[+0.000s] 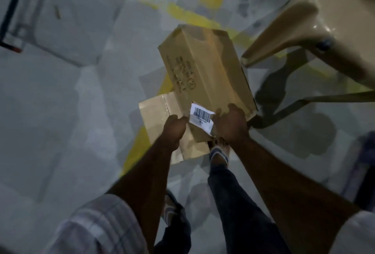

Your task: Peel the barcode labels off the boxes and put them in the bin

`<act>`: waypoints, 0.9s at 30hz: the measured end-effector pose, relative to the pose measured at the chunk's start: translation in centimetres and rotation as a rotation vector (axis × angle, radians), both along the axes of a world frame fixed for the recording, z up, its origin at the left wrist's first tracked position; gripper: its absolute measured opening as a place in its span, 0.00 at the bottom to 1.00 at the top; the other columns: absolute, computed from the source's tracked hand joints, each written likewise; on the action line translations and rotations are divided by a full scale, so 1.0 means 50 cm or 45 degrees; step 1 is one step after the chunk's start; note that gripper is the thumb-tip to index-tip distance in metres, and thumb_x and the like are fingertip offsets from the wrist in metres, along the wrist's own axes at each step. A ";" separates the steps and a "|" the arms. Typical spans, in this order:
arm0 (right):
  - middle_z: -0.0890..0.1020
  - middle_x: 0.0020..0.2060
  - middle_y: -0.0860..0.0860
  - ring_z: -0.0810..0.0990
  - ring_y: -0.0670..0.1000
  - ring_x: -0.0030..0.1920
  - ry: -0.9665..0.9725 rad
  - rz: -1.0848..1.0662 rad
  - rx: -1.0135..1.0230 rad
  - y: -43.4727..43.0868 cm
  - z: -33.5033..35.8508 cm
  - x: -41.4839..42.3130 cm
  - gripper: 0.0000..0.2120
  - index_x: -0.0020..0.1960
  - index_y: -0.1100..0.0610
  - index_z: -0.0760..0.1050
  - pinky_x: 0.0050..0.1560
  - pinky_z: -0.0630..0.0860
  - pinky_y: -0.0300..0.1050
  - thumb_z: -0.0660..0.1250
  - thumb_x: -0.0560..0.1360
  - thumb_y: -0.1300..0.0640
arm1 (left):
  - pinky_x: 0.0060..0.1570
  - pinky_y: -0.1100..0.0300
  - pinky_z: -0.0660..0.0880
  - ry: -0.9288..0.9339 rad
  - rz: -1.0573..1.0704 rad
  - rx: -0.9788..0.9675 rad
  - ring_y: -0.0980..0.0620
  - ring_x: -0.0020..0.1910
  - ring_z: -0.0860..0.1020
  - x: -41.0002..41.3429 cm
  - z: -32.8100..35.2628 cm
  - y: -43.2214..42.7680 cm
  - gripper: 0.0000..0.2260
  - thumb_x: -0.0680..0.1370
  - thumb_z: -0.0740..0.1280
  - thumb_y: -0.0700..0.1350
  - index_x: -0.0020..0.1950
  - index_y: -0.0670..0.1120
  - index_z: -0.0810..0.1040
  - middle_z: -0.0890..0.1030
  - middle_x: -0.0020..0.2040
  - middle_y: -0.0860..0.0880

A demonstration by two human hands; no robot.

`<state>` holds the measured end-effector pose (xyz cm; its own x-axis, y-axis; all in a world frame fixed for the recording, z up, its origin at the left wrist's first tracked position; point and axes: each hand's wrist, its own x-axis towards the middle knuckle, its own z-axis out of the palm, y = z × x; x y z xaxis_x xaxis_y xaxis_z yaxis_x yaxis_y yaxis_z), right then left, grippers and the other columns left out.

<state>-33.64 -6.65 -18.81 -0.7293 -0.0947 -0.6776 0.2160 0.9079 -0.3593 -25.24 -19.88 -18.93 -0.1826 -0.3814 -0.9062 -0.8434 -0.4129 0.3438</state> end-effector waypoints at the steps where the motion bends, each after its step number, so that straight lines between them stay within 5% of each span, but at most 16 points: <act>1: 0.77 0.61 0.61 0.77 0.61 0.60 0.000 0.069 -0.013 0.003 -0.031 -0.003 0.25 0.65 0.63 0.71 0.61 0.74 0.51 0.70 0.74 0.51 | 0.44 0.60 0.70 0.012 0.070 0.030 0.54 0.40 0.73 -0.012 -0.035 0.007 0.11 0.81 0.65 0.49 0.55 0.42 0.74 0.77 0.47 0.47; 3: 0.78 0.56 0.58 0.77 0.59 0.56 -0.053 0.175 -0.046 0.005 -0.063 -0.006 0.17 0.59 0.60 0.73 0.54 0.75 0.49 0.68 0.75 0.52 | 0.38 0.61 0.69 0.038 0.158 0.090 0.56 0.42 0.75 -0.030 -0.079 0.019 0.09 0.82 0.62 0.47 0.57 0.42 0.75 0.80 0.52 0.46; 6: 0.78 0.48 0.58 0.78 0.59 0.50 0.051 0.253 -0.102 0.015 -0.082 0.000 0.09 0.50 0.61 0.71 0.48 0.77 0.53 0.66 0.75 0.55 | 0.37 0.61 0.72 0.028 0.245 0.180 0.53 0.43 0.79 -0.030 -0.106 0.029 0.09 0.83 0.62 0.46 0.53 0.43 0.78 0.82 0.46 0.47; 10: 0.81 0.53 0.60 0.80 0.62 0.54 0.051 0.063 -0.087 0.033 -0.034 -0.048 0.16 0.58 0.60 0.74 0.53 0.78 0.53 0.65 0.77 0.50 | 0.48 0.54 0.78 0.129 0.280 0.179 0.45 0.48 0.83 -0.051 -0.067 0.032 0.07 0.79 0.68 0.47 0.51 0.44 0.82 0.85 0.49 0.44; 14: 0.85 0.51 0.56 0.83 0.58 0.52 -0.039 -0.159 -0.127 0.048 0.082 -0.124 0.26 0.56 0.59 0.80 0.56 0.78 0.52 0.63 0.75 0.37 | 0.41 0.54 0.79 0.231 0.313 0.015 0.49 0.40 0.80 -0.118 0.074 0.028 0.11 0.74 0.74 0.50 0.44 0.43 0.81 0.85 0.43 0.45; 21: 0.86 0.43 0.57 0.85 0.57 0.44 0.056 -0.096 -0.242 -0.002 0.389 -0.113 0.22 0.51 0.60 0.84 0.48 0.81 0.51 0.67 0.75 0.41 | 0.50 0.39 0.80 0.166 0.346 -0.270 0.41 0.48 0.83 -0.074 0.379 0.022 0.26 0.69 0.69 0.65 0.44 0.41 0.79 0.84 0.44 0.41; 27: 0.84 0.32 0.53 0.83 0.57 0.36 0.161 0.139 -0.465 -0.075 0.632 0.015 0.28 0.42 0.54 0.81 0.40 0.80 0.51 0.57 0.71 0.32 | 0.40 0.53 0.74 0.227 0.729 -0.457 0.48 0.38 0.76 0.089 0.636 -0.006 0.15 0.75 0.70 0.51 0.41 0.39 0.76 0.81 0.40 0.40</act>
<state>-32.91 -10.41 12.77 -0.7771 -0.3945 -0.4903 0.0585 0.7305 -0.6804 -20.79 -20.18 12.87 0.0022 -0.7324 -0.6809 -0.4451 -0.6104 0.6552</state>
